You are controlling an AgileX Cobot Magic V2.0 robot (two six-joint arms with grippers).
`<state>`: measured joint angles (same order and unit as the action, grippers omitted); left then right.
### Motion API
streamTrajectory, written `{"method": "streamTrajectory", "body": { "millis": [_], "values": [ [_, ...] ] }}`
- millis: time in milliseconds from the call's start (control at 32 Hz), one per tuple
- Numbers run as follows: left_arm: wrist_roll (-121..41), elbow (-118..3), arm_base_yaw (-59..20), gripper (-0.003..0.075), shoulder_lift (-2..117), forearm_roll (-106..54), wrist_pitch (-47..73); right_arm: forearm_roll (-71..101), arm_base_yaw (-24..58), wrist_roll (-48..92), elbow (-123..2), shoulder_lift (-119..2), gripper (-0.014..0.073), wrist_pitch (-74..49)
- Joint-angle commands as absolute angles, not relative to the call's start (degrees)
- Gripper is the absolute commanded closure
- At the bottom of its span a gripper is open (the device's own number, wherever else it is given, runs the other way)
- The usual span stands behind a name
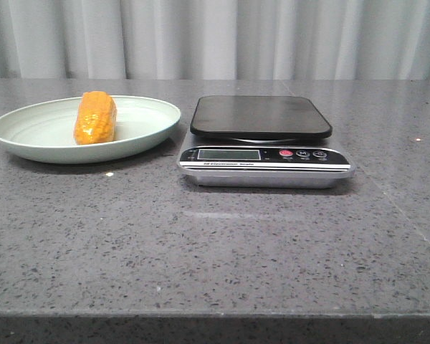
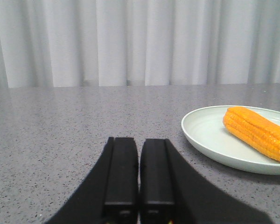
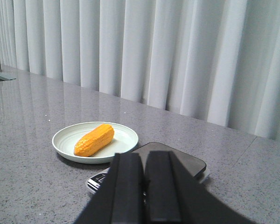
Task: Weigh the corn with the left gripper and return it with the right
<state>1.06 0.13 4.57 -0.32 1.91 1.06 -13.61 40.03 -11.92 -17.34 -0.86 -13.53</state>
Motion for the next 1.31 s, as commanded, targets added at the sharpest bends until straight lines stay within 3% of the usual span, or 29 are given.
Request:
{"method": "streamTrajectory", "body": {
  "millis": [0, 938, 1062, 1281],
  "values": [
    [1.0, 0.5, 4.7, 0.0594, -1.4, 2.0, -3.8, -14.7, 39.7, -11.6, -18.7, -1.6, 0.0421, -8.9],
    [1.0, 0.5, 4.7, 0.0594, -1.4, 2.0, -3.8, -14.7, 39.2, -11.6, -18.2, -1.6, 0.0421, -8.9],
    [1.0, 0.5, 4.7, 0.0594, -1.4, 2.0, -3.8, -9.7, 33.5, -11.5, -16.5, -1.7, 0.0421, -8.8],
    [1.0, 0.5, 4.7, 0.0594, -1.4, 2.0, -3.8, -6.1, 15.6, -11.5, -10.9, -1.7, 0.0421, -6.9]
  ]
}}
